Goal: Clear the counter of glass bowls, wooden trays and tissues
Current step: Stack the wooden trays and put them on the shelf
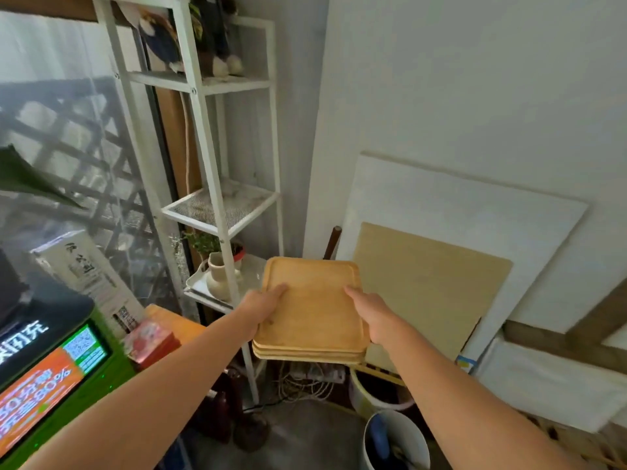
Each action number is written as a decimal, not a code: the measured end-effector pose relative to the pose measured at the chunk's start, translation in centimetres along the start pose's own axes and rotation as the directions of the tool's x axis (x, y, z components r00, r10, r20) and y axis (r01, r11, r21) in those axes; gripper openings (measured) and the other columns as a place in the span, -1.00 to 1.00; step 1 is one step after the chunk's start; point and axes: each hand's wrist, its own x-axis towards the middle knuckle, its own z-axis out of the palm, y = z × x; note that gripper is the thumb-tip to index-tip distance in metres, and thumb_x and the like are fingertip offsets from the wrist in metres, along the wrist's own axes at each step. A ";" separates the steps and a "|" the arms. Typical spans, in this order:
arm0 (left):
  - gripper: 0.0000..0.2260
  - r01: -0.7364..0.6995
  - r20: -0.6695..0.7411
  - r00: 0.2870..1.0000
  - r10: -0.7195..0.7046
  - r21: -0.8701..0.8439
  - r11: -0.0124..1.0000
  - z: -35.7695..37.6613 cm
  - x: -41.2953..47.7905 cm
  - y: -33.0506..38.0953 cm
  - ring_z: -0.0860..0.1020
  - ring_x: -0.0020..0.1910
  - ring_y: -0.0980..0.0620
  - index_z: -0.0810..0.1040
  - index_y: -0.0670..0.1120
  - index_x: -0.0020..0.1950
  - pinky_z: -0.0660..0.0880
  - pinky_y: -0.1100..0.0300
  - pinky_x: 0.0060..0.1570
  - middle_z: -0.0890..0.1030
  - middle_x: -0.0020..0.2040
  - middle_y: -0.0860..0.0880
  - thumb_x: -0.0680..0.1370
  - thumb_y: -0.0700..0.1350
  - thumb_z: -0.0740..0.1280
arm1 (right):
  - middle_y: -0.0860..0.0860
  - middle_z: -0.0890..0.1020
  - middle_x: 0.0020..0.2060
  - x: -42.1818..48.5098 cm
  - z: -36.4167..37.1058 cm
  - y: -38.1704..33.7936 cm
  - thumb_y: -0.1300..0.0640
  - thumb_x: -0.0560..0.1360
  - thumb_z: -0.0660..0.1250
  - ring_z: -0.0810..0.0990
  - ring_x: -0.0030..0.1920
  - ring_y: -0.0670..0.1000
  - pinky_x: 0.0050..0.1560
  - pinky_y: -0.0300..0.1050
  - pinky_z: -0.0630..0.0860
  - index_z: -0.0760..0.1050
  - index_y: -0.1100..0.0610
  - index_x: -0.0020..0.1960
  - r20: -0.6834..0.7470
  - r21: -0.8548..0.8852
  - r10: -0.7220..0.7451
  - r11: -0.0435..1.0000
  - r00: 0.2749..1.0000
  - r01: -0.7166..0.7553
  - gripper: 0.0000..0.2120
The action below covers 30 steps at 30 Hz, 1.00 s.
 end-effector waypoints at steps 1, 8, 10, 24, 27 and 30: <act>-0.25 0.000 -0.013 1.000 0.001 0.006 1.000 -0.1 0.9 0.5 0.48 -0.19 -0.03 0.36 -0.16 0.44 0.42 0.03 -0.06 0.49 -0.02 -0.06 0.44 0.27 0.44 | 0.17 0.51 0.30 0.9 0.3 -0.7 -0.21 0.56 0.28 0.53 0.21 0.21 0.29 0.19 0.46 0.29 0.18 0.49 0.014 0.004 0.005 1.000 1.000 -0.005 -0.34; -0.30 -0.025 -0.054 0.998 0.025 0.002 1.000 -1.0 7.8 6.1 0.54 -0.14 -0.05 0.40 -0.16 0.42 0.47 0.09 -0.18 0.55 -0.02 -0.05 0.45 0.26 0.43 | 0.16 0.56 0.23 7.9 2.6 -7.4 -0.17 0.57 0.30 0.59 0.06 0.16 0.00 0.04 0.55 0.34 0.19 0.46 0.083 0.030 -0.039 0.999 0.996 0.036 -0.38; -0.31 -0.030 -0.084 0.996 0.028 -0.022 0.999 -1.3 9.9 7.8 0.50 -0.22 0.00 0.39 -0.17 0.40 0.45 0.05 -0.16 0.50 -0.12 -0.01 0.46 0.25 0.43 | 0.15 0.57 0.23 10.4 3.3 -9.7 -0.17 0.56 0.31 0.59 0.08 0.16 0.08 0.07 0.55 0.35 0.19 0.46 0.095 0.014 -0.048 0.999 0.994 0.047 -0.38; -0.41 -0.115 -0.422 0.906 -0.016 -0.281 0.953 -1.8 23.9 19.3 0.60 0.14 -0.28 0.48 -0.32 0.30 0.56 -0.16 0.17 0.60 0.18 -0.27 0.50 0.11 0.46 | 0.14 0.53 0.30 27.2 10.0 -30.2 -0.16 0.55 0.34 0.57 0.08 0.13 0.04 0.01 0.46 0.31 0.18 0.48 0.380 -0.226 -0.092 0.956 0.920 0.189 -0.36; -0.48 -0.125 -0.474 0.877 -0.080 -0.386 0.914 -2.5 26.1 20.4 0.61 0.07 -0.25 0.50 -0.30 0.22 0.57 -0.16 0.15 0.62 0.08 -0.23 0.49 0.08 0.47 | 0.16 0.53 0.31 30.1 12.8 -33.1 -0.16 0.54 0.34 0.54 0.24 0.18 0.13 0.06 0.46 0.34 0.17 0.47 0.445 -0.293 -0.055 0.934 0.894 0.203 -0.37; -0.53 -0.131 -0.556 0.818 -0.147 -0.428 0.894 -3.7 27.7 21.3 0.61 -0.05 -0.19 0.50 -0.24 0.18 0.60 -0.08 0.05 0.59 -0.08 -0.14 0.50 0.10 0.46 | 0.15 0.59 0.20 32.6 15.9 -35.4 -0.15 0.53 0.37 0.58 0.14 0.18 0.14 0.11 0.51 0.40 0.17 0.40 0.512 -0.341 -0.054 0.903 0.857 0.261 -0.42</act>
